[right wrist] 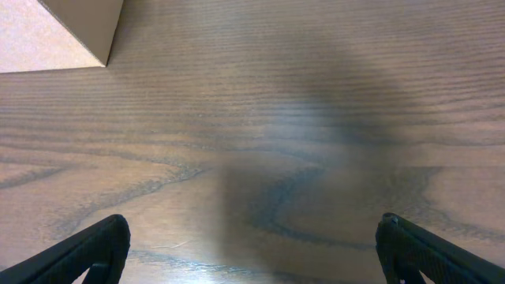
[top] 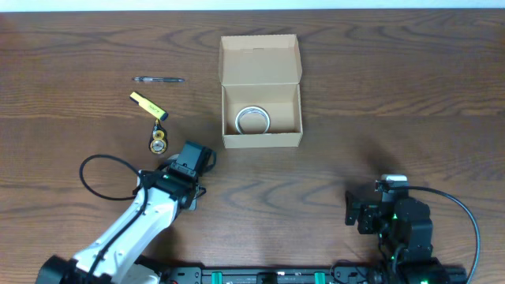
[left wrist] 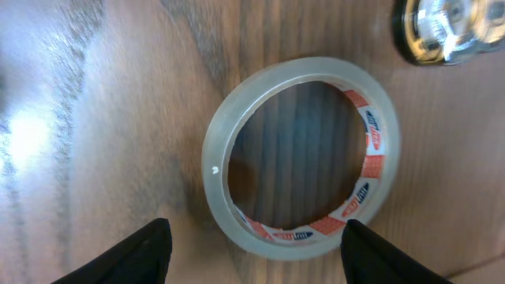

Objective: Pack container
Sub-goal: 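Grasp the clear packing tape roll rim with the left gripper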

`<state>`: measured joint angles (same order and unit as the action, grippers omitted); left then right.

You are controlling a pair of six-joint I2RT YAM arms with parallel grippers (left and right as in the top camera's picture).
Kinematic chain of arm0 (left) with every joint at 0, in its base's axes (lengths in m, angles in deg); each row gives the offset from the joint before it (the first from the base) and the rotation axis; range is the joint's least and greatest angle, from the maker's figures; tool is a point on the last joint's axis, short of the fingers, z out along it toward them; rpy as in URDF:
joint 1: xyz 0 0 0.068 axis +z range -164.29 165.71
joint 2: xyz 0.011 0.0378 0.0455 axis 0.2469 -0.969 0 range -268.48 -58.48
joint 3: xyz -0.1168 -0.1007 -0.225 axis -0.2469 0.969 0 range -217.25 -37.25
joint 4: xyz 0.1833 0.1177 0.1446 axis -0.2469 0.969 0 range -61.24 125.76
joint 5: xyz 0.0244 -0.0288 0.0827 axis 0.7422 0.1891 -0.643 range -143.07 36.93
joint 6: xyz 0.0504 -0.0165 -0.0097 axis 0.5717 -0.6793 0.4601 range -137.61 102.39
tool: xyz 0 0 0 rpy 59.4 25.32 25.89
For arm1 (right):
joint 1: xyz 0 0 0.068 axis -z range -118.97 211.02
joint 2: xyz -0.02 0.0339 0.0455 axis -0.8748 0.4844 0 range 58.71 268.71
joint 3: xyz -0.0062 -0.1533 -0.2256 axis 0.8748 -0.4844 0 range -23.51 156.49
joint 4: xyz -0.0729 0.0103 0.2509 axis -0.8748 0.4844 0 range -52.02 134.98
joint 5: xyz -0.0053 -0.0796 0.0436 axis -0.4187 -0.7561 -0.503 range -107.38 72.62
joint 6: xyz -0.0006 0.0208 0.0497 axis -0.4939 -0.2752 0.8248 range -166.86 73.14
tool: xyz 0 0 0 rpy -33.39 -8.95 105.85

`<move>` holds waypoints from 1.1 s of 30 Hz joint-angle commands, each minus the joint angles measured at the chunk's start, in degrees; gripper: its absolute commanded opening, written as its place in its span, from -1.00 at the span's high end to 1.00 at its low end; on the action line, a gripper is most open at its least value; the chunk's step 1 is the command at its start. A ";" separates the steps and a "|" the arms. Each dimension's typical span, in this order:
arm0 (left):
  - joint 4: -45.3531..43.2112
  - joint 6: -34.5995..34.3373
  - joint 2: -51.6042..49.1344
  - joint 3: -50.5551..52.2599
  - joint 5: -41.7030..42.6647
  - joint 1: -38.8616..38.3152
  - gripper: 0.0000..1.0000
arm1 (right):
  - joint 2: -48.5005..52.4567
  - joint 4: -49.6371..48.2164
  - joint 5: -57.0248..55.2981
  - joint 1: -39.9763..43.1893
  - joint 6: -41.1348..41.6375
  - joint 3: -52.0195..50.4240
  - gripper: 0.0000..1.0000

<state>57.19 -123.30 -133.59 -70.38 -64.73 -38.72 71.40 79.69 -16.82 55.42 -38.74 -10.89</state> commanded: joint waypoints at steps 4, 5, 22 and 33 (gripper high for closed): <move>-0.85 -3.21 -3.02 0.39 0.81 0.15 -0.50 | -0.26 -0.09 -0.35 0.48 0.59 -0.02 -0.99; -0.87 -3.21 -3.23 0.39 0.81 0.24 -0.50 | -0.26 -0.09 -0.35 0.48 0.61 -0.02 -0.99; -0.83 -5.14 -5.88 0.39 5.62 2.40 0.13 | -0.26 -0.09 -0.35 0.48 0.59 -0.02 -0.98; -1.31 -5.51 -6.84 0.39 7.26 2.38 0.84 | -0.26 -0.09 -0.35 0.48 0.61 -0.02 -0.99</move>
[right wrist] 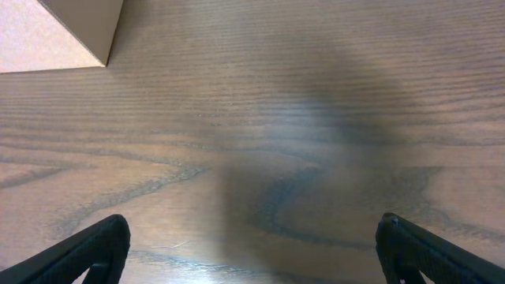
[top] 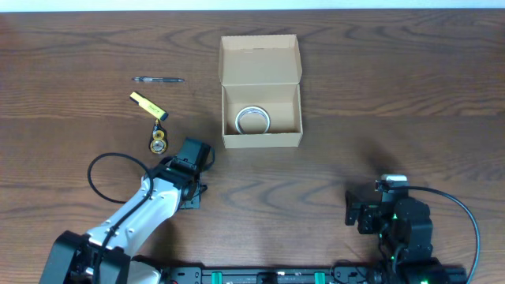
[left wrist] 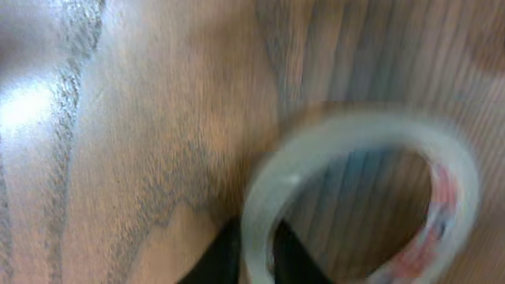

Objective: Pack container
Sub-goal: 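Grasp the clear packing tape roll rim with the left gripper, then carry the clear tape into the box and lower it beside masking tape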

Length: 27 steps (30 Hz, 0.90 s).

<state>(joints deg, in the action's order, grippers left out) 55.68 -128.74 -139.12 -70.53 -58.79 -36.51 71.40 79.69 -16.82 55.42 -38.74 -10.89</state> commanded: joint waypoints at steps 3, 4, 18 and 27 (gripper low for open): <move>-0.20 0.15 -1.03 0.48 1.31 0.17 0.89 | -0.26 -0.09 -0.35 0.48 0.59 -0.02 -0.99; -0.17 0.26 -0.70 0.44 1.29 0.17 0.88 | -0.26 -0.09 -0.35 0.48 0.59 -0.02 -0.99; 0.31 24.94 14.25 -3.58 -9.62 0.13 0.88 | -0.26 -0.09 -0.35 0.48 0.61 -0.02 -0.99; 1.05 51.74 9.97 -20.57 -10.27 0.13 0.88 | -0.26 -0.09 -0.35 0.48 0.61 -0.02 -0.99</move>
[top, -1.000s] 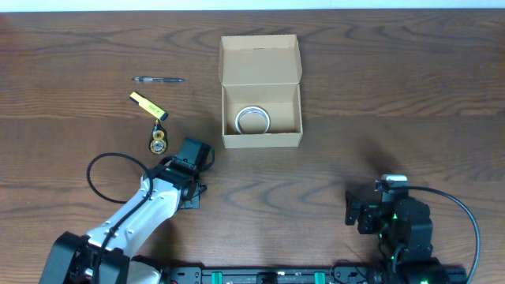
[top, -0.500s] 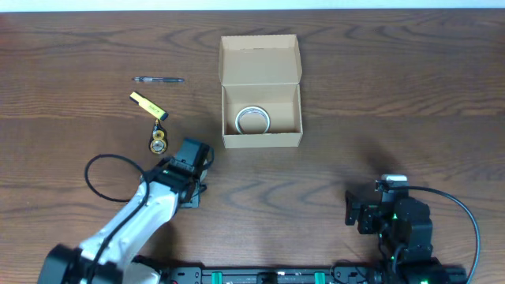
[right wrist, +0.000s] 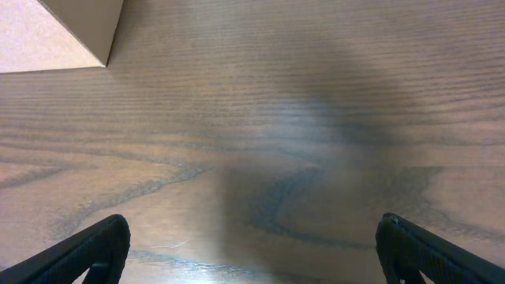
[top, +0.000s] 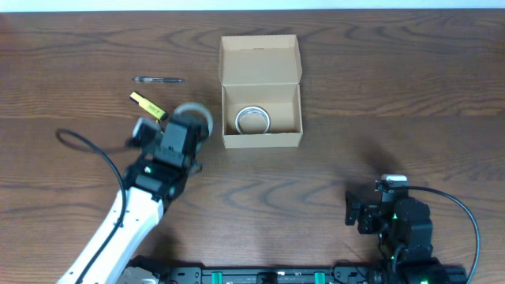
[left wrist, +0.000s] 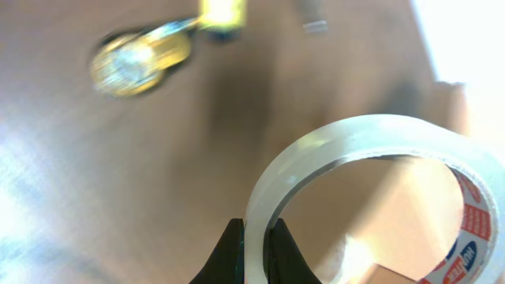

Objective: Pack container
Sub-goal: 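Carry the clear tape into the box and lower it beside masking tape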

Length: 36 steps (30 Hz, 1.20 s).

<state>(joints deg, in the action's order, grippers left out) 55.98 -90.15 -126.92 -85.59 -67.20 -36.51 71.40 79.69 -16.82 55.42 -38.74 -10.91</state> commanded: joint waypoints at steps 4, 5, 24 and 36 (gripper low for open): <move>3.21 20.87 -7.72 -15.06 -0.20 0.13 0.88 | -0.26 -0.09 -0.35 0.48 0.59 0.00 -0.99; 3.80 22.95 -9.55 -17.79 0.70 0.13 0.88 | -0.26 -0.09 -0.35 0.48 0.61 0.00 -0.98; 11.50 31.82 -37.24 -44.70 18.64 -2.38 0.88 | -0.26 -0.09 -0.35 0.48 0.59 0.00 -0.99; 14.82 30.08 -40.44 -44.72 19.69 -5.68 0.88 | -0.26 -0.09 -0.35 0.48 0.59 0.00 -0.99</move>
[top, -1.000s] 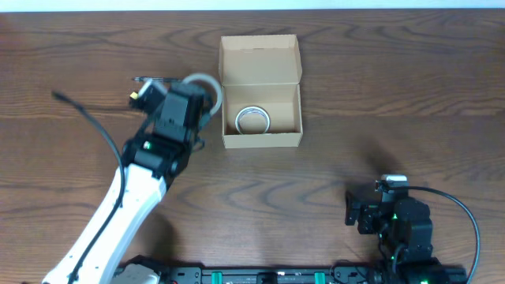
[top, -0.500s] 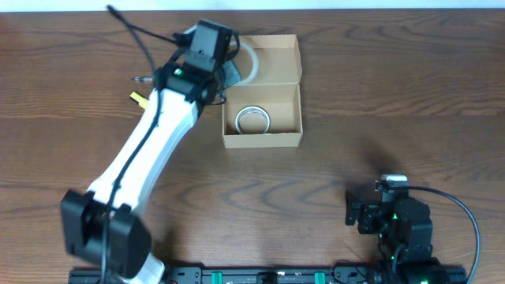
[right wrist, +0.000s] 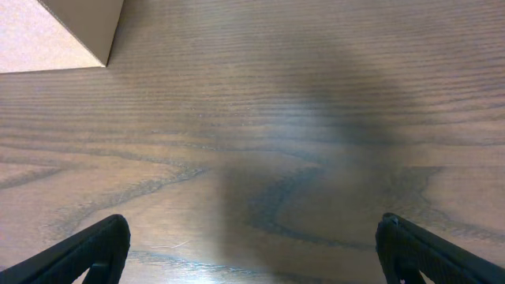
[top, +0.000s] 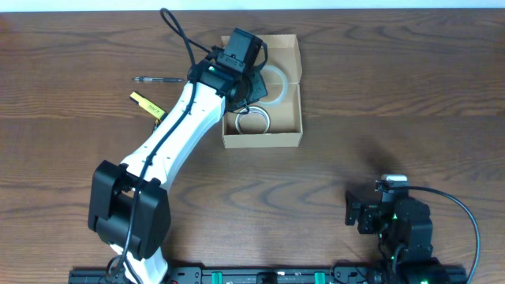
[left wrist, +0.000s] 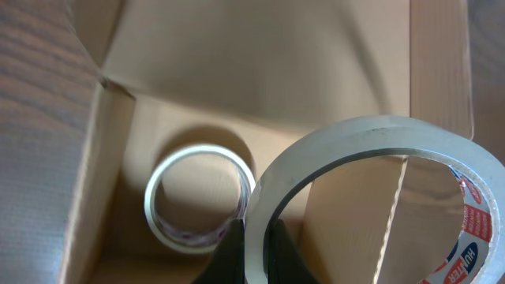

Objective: Pack container
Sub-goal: 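Carry the clear tape into the box and lower it beside masking tape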

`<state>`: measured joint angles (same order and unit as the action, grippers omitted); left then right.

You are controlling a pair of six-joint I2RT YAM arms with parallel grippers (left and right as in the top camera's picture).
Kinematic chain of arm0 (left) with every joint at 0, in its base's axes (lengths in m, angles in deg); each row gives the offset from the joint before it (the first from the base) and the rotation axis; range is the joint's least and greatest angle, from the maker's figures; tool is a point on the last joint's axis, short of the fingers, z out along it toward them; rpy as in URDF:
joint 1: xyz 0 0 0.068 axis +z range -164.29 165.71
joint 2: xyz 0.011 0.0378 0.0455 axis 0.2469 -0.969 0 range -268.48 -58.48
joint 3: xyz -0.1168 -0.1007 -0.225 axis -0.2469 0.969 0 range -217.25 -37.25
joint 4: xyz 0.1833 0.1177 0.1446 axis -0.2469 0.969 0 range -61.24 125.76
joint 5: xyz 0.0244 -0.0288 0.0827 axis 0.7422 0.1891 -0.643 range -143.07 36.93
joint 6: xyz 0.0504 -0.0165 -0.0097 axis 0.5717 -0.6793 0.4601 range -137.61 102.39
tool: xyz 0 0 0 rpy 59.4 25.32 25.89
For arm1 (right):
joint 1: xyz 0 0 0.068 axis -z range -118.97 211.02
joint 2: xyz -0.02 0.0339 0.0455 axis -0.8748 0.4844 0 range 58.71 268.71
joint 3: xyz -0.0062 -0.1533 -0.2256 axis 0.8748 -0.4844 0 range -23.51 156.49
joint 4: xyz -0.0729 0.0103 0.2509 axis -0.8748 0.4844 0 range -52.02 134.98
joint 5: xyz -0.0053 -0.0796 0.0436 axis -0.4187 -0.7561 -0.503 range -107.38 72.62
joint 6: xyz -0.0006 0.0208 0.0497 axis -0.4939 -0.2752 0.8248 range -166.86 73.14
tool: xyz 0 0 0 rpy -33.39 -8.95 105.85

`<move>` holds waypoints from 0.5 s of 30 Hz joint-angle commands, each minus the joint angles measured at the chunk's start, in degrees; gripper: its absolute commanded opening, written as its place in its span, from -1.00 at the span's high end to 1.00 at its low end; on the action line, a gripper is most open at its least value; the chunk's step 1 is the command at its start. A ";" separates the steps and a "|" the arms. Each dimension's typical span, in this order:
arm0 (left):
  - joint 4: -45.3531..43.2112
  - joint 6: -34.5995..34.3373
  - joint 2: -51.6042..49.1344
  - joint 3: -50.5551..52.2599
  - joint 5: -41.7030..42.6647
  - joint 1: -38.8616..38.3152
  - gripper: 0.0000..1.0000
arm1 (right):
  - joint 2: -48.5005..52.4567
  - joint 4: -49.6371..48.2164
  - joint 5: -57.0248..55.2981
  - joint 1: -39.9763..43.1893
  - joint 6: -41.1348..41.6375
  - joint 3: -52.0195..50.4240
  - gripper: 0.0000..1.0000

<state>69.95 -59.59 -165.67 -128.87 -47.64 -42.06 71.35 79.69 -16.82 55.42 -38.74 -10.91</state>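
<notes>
An open cardboard box [top: 290,59] stands at the back middle of the table. A clear tape roll [left wrist: 197,201] lies flat inside it [top: 252,121]. My left gripper [left wrist: 256,256] is shut on the rim of a second clear tape roll [left wrist: 371,138], held on edge over the box's inside [top: 272,79]. Its core label is red and white. My right gripper [right wrist: 251,248] rests open over bare wood at the front right, nothing between its fingers.
A pen [top: 158,80] and a yellow tag [top: 147,103] lie on the table left of the box; the left arm covers what lies further along from the tag. The box's corner [right wrist: 55,35] shows at the top left of the right wrist view.
My left gripper has moved from just left of the box to over its inside, still holding the tape roll. The right arm has not moved.
My left gripper was open over a tape roll lying on the table near a round yellow trinket. Then it was shut on the roll's rim. Then it held the roll up beside the box, and now over the box's inside.
</notes>
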 commanded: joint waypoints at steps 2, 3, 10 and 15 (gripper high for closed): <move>1.11 -0.76 -2.60 -1.44 0.24 -0.31 0.88 | -0.22 -0.09 -0.35 0.48 0.59 0.00 -0.98; 1.20 -1.14 -3.15 -1.44 0.33 -0.46 0.88 | -0.22 -0.09 -0.35 0.48 0.61 0.00 -0.99; 1.25 -2.45 -6.84 -1.44 0.92 -1.81 0.89 | -0.22 -0.09 -0.35 0.48 0.61 0.00 -0.98; 1.40 -2.64 -8.22 -1.44 1.90 -2.05 0.88 | -0.22 -0.09 -0.35 0.48 0.59 0.00 -0.99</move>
<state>70.98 -61.47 -173.48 -129.04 -46.55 -44.07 71.35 79.69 -16.82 55.42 -38.72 -10.91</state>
